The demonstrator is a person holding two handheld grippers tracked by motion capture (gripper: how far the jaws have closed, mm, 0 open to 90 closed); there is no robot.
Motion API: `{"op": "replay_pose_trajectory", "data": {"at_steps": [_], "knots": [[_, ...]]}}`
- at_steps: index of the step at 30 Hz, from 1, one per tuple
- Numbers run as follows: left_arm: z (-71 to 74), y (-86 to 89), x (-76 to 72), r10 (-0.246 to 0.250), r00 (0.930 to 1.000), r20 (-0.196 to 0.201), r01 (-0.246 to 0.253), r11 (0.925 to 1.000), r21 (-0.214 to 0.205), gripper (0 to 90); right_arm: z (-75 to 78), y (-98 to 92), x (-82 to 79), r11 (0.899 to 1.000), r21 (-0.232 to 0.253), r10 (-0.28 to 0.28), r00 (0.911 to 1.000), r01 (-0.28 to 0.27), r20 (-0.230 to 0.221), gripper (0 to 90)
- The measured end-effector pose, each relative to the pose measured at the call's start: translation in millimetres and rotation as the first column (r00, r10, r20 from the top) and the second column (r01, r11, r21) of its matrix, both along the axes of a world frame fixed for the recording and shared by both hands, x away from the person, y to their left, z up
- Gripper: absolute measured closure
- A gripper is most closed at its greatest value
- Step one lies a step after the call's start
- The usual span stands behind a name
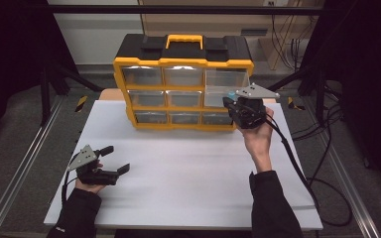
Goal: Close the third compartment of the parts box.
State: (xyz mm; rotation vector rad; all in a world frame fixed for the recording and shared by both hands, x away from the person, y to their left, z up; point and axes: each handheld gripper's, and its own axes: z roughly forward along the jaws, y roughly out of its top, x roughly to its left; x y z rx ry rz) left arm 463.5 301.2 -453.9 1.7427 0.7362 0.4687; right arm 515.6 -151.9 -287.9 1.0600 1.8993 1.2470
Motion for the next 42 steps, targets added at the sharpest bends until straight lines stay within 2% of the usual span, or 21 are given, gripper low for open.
{"op": "replay_pose_trajectory", "data": {"at_steps": [26,42], "knots": [[-0.1,0.3,0.2,0.001,1.0000,-0.001,-0.001,1.0000,-0.001,2.2,-0.2,2.1,21.0,0.999,-0.020,-0.031,0.9995,0.031,0.001,90.0],[-0.4,0.4,0.4,-0.001,1.0000,-0.002,0.001,1.0000,-0.002,2.2,-0.2,3.3,33.7,0.998,-0.052,-0.039,0.9989,0.041,0.024,90.0]]}}
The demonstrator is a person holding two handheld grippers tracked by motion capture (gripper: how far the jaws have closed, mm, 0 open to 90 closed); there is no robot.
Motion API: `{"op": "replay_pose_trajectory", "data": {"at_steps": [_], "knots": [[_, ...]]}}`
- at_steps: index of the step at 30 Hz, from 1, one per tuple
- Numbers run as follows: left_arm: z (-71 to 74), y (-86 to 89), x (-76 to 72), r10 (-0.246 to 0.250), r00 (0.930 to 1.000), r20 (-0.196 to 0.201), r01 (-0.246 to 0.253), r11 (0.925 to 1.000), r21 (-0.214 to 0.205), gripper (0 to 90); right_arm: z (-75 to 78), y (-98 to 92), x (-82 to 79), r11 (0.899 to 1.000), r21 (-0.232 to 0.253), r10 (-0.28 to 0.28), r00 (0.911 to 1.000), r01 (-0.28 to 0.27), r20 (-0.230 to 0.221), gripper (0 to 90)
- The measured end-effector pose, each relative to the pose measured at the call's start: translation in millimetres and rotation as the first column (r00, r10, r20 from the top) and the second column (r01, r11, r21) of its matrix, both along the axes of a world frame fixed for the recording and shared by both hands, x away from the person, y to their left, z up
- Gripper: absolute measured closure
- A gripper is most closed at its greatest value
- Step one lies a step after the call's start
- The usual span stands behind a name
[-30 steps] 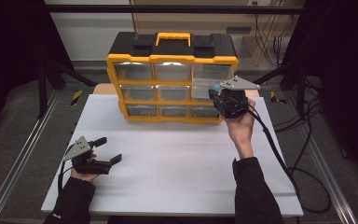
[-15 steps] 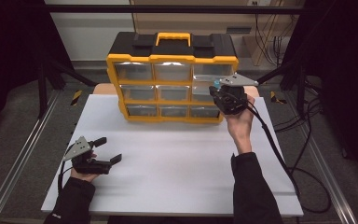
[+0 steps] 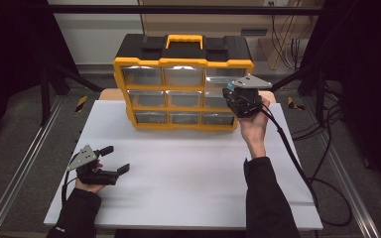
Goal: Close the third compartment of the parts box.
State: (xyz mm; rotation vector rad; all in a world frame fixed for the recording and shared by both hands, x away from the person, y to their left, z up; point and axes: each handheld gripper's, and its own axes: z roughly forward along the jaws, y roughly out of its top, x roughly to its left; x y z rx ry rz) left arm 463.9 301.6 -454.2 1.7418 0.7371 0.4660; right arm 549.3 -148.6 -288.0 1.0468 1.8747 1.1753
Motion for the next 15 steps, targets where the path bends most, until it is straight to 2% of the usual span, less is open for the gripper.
{"op": "replay_pose_trajectory", "data": {"at_steps": [15], "knots": [[0.2,0.2,0.0,0.000,1.0000,0.001,0.000,1.0000,-0.001,2.2,0.3,0.5,11.0,1.000,-0.004,-0.020,0.9998,0.020,0.003,90.0]]}}
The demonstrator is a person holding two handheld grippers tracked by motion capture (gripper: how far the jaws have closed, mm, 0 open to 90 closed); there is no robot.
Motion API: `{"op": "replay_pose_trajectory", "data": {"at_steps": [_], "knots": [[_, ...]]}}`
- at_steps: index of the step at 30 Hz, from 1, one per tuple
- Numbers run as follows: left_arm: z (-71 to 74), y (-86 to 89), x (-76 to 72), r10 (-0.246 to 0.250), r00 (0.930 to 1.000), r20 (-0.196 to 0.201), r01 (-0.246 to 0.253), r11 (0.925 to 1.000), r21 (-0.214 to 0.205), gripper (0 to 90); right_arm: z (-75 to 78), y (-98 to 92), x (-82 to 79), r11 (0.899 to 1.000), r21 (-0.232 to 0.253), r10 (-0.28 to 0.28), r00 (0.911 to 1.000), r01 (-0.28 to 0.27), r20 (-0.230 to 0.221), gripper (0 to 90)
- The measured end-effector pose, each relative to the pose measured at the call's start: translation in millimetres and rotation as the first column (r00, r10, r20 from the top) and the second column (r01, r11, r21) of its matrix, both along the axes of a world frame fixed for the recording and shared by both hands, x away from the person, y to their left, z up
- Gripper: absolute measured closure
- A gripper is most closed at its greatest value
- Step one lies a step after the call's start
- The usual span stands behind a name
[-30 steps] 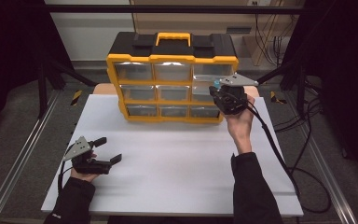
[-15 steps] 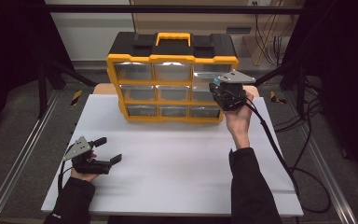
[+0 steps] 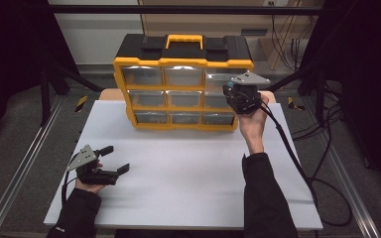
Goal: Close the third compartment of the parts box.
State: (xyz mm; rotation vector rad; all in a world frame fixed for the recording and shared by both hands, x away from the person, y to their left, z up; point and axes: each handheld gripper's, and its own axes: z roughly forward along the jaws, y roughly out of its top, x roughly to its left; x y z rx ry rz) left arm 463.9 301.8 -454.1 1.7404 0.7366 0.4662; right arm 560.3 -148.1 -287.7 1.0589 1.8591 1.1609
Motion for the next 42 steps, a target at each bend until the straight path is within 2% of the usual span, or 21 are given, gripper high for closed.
{"op": "replay_pose_trajectory", "data": {"at_steps": [34,42], "knots": [[0.2,0.2,-0.1,0.000,1.0000,0.001,0.000,1.0000,-0.005,2.2,-3.2,0.3,23.5,0.999,-0.004,-0.046,0.9989,0.046,-0.003,90.0],[0.1,0.1,-0.1,-0.002,1.0000,0.000,0.002,1.0000,-0.005,2.2,-4.6,1.0,24.8,0.999,-0.006,-0.050,0.9987,0.050,-0.007,90.0]]}}
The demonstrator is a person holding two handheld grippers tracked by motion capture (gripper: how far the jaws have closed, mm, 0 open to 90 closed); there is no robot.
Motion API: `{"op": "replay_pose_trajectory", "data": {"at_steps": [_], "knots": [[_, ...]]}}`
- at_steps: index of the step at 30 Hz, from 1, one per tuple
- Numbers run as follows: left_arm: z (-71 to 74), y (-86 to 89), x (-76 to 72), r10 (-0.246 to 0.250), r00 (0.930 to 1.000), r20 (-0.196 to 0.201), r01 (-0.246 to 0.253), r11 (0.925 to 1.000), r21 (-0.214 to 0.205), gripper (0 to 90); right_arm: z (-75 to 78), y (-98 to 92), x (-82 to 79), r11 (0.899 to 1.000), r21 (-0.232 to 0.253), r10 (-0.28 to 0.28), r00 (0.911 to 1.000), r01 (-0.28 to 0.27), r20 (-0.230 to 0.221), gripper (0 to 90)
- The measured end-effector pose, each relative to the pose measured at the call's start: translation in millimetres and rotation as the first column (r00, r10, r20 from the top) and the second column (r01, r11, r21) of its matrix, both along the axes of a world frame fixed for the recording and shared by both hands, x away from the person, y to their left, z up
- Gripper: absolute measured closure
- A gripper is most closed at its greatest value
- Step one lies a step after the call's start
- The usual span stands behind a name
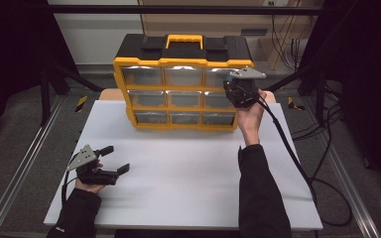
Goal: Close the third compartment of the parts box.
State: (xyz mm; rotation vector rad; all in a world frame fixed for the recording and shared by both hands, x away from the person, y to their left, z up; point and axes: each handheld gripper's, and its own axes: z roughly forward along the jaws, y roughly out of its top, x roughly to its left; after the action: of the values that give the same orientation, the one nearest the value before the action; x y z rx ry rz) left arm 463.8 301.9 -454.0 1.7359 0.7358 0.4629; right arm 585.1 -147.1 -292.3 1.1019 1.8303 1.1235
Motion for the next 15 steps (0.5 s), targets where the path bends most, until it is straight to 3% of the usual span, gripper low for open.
{"op": "replay_pose_trajectory", "data": {"at_steps": [5,9,13,15], "knots": [[-0.1,-0.1,0.0,-0.001,1.0000,0.000,0.001,1.0000,0.001,2.2,3.0,0.0,-7.5,1.000,0.010,0.026,0.9996,-0.026,0.015,86.5],[-0.4,-0.1,0.3,0.000,1.0000,-0.002,0.000,1.0000,0.003,2.2,5.9,-2.7,-18.2,0.998,0.031,0.055,0.9977,-0.056,0.040,76.2],[-0.3,-0.1,0.2,0.000,1.0000,-0.002,0.000,1.0000,0.002,2.2,6.5,-7.4,-30.9,0.992,0.072,0.097,0.9934,-0.101,0.062,58.2],[-0.2,-0.1,0.1,0.000,1.0000,-0.002,0.000,1.0000,0.003,2.2,4.9,-9.8,-37.0,0.990,0.088,0.107,0.9916,-0.113,0.073,45.2]]}}
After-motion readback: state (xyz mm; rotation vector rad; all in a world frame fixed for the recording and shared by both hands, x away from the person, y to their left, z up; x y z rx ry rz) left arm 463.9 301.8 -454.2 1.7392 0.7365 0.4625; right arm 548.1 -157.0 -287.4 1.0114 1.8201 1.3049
